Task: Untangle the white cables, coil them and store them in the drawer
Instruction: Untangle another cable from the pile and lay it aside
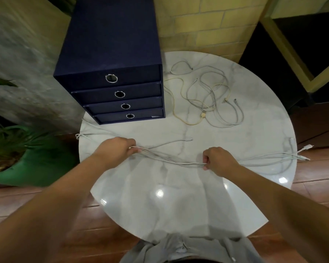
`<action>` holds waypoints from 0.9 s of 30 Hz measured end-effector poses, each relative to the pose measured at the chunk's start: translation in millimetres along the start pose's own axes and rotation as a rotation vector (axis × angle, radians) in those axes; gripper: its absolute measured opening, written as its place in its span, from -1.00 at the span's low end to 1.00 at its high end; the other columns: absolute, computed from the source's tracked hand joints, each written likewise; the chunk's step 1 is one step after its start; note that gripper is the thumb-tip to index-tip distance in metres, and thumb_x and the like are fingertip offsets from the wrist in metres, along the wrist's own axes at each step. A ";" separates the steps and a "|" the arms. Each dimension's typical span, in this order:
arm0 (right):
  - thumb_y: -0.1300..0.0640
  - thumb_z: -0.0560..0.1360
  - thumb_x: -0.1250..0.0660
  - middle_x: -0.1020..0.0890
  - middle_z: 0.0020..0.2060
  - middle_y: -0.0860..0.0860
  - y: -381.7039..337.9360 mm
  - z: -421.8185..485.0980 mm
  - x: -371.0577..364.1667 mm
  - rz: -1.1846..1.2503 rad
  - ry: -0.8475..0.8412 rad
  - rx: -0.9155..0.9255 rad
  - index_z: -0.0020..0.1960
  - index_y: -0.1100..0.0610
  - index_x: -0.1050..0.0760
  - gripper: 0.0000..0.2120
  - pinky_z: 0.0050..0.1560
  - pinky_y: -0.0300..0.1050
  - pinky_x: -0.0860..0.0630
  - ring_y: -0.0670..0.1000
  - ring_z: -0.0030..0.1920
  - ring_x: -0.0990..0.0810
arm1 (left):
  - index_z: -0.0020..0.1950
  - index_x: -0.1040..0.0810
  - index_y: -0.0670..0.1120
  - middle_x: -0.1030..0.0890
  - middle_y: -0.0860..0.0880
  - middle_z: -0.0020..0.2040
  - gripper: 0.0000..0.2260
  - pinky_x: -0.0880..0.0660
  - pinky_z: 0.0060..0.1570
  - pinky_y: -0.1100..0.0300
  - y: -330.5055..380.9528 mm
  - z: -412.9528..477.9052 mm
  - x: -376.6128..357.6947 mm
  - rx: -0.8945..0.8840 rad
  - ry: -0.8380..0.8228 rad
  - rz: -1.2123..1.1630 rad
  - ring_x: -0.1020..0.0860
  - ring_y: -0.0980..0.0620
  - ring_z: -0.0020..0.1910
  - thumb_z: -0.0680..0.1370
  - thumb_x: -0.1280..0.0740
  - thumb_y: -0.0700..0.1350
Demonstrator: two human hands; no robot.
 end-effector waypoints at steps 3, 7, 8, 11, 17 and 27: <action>0.15 0.39 -0.44 -0.54 -0.19 -0.05 -1.7 -0.8 1.0 -0.013 -0.001 -0.021 -0.27 0.01 -0.43 -0.81 -0.16 -0.18 -0.39 -0.02 -0.15 -0.48 | -0.10 -0.51 0.02 -0.51 0.08 -0.24 -0.61 -0.40 -0.25 0.11 -36.5 -13.0 36.4 0.010 0.132 0.036 -0.48 0.03 -0.23 0.55 -0.09 0.29; 0.14 0.37 -0.45 -0.57 -0.20 -0.05 -3.7 -1.7 3.3 -0.005 -0.003 -0.044 -0.36 -0.06 -0.37 -0.72 -0.13 -0.18 -0.44 -0.02 -0.15 -0.51 | -0.15 -0.61 0.01 -0.60 0.02 -0.24 -0.45 -0.38 -0.25 0.11 -76.2 -25.4 87.3 -0.030 0.384 0.285 -0.55 -0.02 -0.25 0.54 0.01 0.36; 0.15 0.36 -0.45 -0.57 -0.20 -0.05 -3.5 -1.9 3.6 -0.002 -0.003 -0.049 -0.36 -0.06 -0.37 -0.72 -0.14 -0.18 -0.44 -0.02 -0.15 -0.52 | -0.16 -0.63 0.02 -0.61 0.02 -0.23 -0.45 -0.37 -0.20 0.08 -83.5 -27.6 95.8 -0.010 0.417 0.362 -0.57 -0.05 -0.22 0.53 0.00 0.36; 0.15 0.36 -0.45 -0.54 -0.23 -0.08 -4.7 -2.4 4.7 0.001 0.002 -0.053 -0.36 -0.06 -0.37 -0.72 -0.17 -0.20 -0.40 -0.02 -0.14 -0.51 | -0.14 -0.65 0.05 -0.61 0.00 -0.14 -0.48 -0.30 -0.04 -0.01 -94.5 -29.7 109.1 0.078 0.433 0.479 -0.56 -0.11 -0.05 0.53 0.00 0.32; 0.16 0.38 -0.43 -0.51 -0.27 -0.12 -4.6 -3.4 3.4 -0.002 0.007 -0.066 -0.34 -0.03 -0.41 -0.76 -0.33 -0.33 -0.25 -0.05 -0.18 -0.48 | 0.26 -0.52 0.11 -0.45 -0.07 0.20 -0.63 -0.18 0.30 -0.16 -112.7 -13.8 77.4 0.257 0.244 0.513 -0.35 -0.14 0.25 0.62 -0.02 0.17; 0.15 0.38 -0.44 -0.47 -0.31 -0.14 -5.5 -1.3 3.7 -0.003 -0.004 -0.082 -0.34 -0.03 -0.41 -0.76 -0.35 -0.33 -0.23 -0.07 -0.21 -0.46 | 0.52 -0.14 0.08 -0.13 -0.05 0.51 -0.48 -0.17 0.40 -0.05 -87.7 -14.6 -27.0 0.235 0.115 0.174 -0.14 -0.13 0.46 0.58 -0.18 -0.14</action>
Point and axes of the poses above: each hand's wrist, its own z-axis towards the middle knuckle, its own x-axis out of the back of the hand, y = z × x, the point moved 8 cm from there along z, towards the middle knuckle
